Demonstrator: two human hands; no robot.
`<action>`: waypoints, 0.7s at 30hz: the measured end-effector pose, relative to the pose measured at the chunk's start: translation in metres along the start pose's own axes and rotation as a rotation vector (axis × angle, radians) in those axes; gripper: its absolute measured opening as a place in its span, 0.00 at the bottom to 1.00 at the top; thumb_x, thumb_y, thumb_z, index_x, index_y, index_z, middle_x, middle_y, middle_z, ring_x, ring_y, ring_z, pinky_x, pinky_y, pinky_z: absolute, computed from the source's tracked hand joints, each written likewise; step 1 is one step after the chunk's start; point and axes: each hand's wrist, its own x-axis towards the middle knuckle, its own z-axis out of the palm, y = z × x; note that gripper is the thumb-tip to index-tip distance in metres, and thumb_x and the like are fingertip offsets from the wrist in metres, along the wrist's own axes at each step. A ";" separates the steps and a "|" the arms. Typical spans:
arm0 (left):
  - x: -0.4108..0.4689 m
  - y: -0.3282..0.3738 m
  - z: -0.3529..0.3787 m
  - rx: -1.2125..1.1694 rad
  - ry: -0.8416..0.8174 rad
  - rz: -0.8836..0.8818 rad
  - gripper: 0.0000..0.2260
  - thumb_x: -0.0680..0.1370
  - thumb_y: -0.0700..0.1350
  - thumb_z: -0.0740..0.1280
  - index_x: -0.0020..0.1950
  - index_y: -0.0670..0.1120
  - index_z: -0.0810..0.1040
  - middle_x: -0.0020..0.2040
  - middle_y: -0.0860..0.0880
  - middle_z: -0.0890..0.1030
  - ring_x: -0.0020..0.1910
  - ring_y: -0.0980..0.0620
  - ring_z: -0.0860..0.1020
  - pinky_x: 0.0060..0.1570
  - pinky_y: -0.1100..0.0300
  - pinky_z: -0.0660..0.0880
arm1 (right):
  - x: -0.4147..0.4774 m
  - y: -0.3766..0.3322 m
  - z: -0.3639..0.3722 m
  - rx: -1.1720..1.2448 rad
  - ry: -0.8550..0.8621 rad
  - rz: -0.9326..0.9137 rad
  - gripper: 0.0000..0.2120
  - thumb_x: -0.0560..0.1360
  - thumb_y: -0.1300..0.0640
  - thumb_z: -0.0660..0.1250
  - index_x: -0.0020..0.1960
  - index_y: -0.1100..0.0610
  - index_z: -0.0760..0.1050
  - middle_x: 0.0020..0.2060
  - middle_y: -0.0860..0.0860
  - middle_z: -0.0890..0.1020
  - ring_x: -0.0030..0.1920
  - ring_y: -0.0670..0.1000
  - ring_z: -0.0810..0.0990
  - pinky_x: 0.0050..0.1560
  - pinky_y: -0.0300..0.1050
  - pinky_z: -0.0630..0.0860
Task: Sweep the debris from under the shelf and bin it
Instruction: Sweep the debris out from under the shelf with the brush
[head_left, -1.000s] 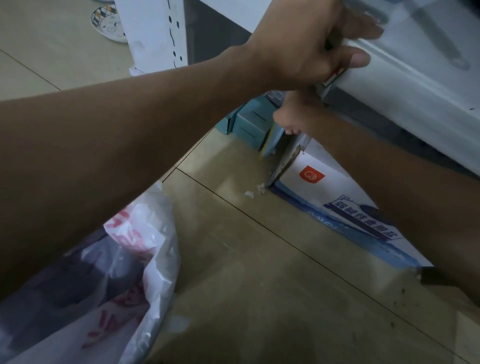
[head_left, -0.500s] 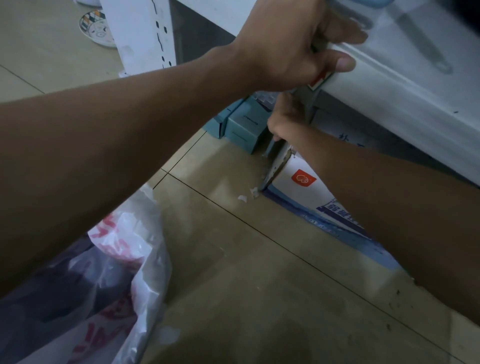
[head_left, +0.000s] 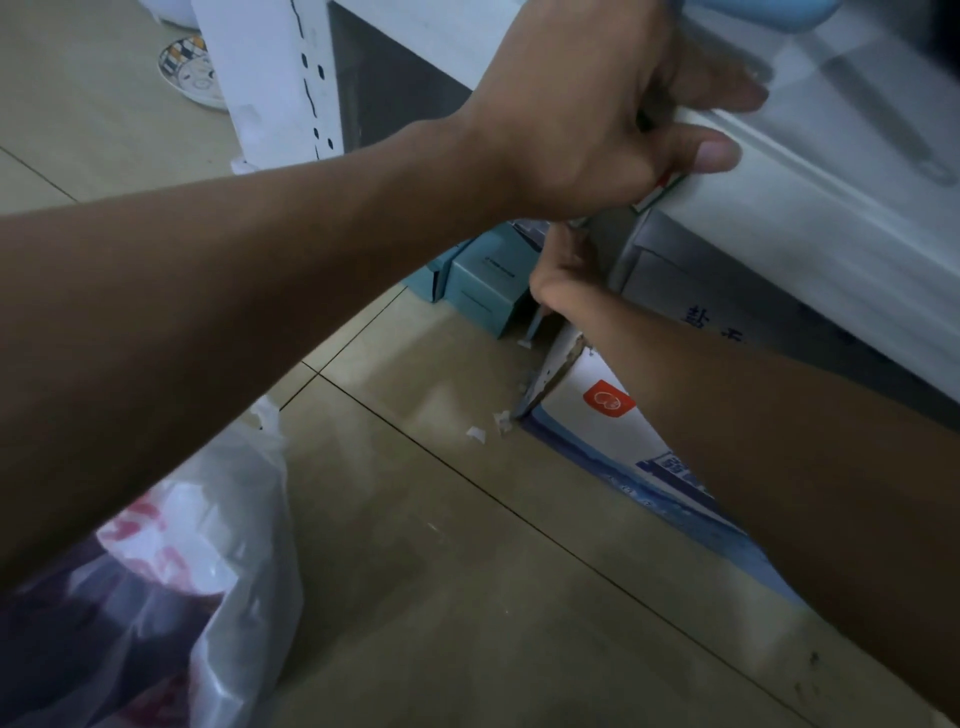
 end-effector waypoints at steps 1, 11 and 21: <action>0.000 -0.001 0.001 0.015 0.007 0.017 0.24 0.78 0.65 0.57 0.70 0.57 0.73 0.69 0.60 0.74 0.68 0.61 0.73 0.66 0.67 0.69 | -0.002 -0.001 0.001 -0.017 -0.004 0.003 0.20 0.75 0.70 0.66 0.66 0.65 0.68 0.63 0.62 0.75 0.60 0.60 0.78 0.52 0.47 0.79; 0.004 -0.008 0.005 0.038 0.015 -0.004 0.29 0.73 0.74 0.52 0.66 0.63 0.76 0.59 0.59 0.82 0.61 0.58 0.79 0.60 0.58 0.74 | -0.032 -0.009 0.002 -0.130 -0.109 -0.042 0.15 0.75 0.71 0.64 0.62 0.70 0.71 0.59 0.64 0.78 0.51 0.60 0.83 0.40 0.42 0.78; 0.006 -0.007 -0.001 -0.012 0.005 -0.059 0.24 0.73 0.72 0.56 0.65 0.66 0.75 0.55 0.60 0.83 0.58 0.59 0.80 0.57 0.57 0.76 | -0.082 -0.018 0.002 -0.108 -0.159 -0.086 0.11 0.77 0.71 0.59 0.58 0.67 0.73 0.57 0.61 0.78 0.57 0.59 0.80 0.52 0.45 0.77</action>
